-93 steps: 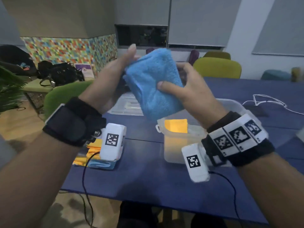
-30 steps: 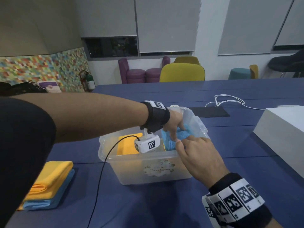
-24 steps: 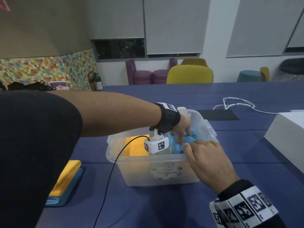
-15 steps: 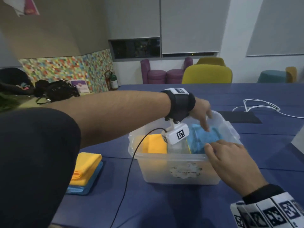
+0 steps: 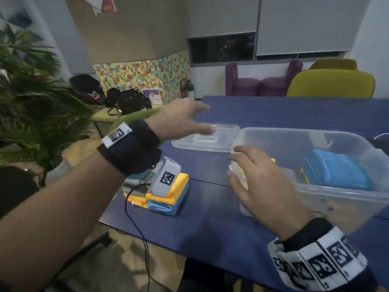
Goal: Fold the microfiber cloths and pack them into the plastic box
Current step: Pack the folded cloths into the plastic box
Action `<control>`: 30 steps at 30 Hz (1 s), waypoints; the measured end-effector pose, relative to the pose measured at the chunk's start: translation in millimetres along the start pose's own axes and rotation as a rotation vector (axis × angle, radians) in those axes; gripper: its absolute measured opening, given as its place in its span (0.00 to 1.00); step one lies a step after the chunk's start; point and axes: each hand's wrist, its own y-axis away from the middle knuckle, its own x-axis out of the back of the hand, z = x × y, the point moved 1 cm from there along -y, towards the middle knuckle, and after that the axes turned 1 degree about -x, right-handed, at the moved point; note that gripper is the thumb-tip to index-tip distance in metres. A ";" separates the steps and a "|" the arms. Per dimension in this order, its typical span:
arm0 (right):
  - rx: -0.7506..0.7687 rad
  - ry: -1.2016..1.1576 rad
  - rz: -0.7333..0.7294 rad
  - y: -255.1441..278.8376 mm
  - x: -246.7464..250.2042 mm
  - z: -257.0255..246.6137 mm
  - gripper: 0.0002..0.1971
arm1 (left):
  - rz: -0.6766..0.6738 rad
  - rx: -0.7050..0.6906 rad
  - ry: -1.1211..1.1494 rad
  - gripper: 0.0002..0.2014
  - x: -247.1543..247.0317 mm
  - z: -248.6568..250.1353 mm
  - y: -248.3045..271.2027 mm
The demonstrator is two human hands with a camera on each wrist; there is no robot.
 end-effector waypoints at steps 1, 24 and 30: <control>0.032 -0.016 -0.027 -3.2 -11.5 -10.1 0.17 | 0.002 0.052 -0.028 0.41 -10.1 -16.0 13.0; -0.178 -0.051 -0.574 -17.6 -149.8 -48.6 0.19 | -0.224 0.063 -0.613 0.25 -198.2 -112.7 113.2; -0.172 -0.146 -0.516 -18.9 -149.5 -47.1 0.30 | -0.115 0.089 -0.417 0.20 -185.2 -110.4 112.9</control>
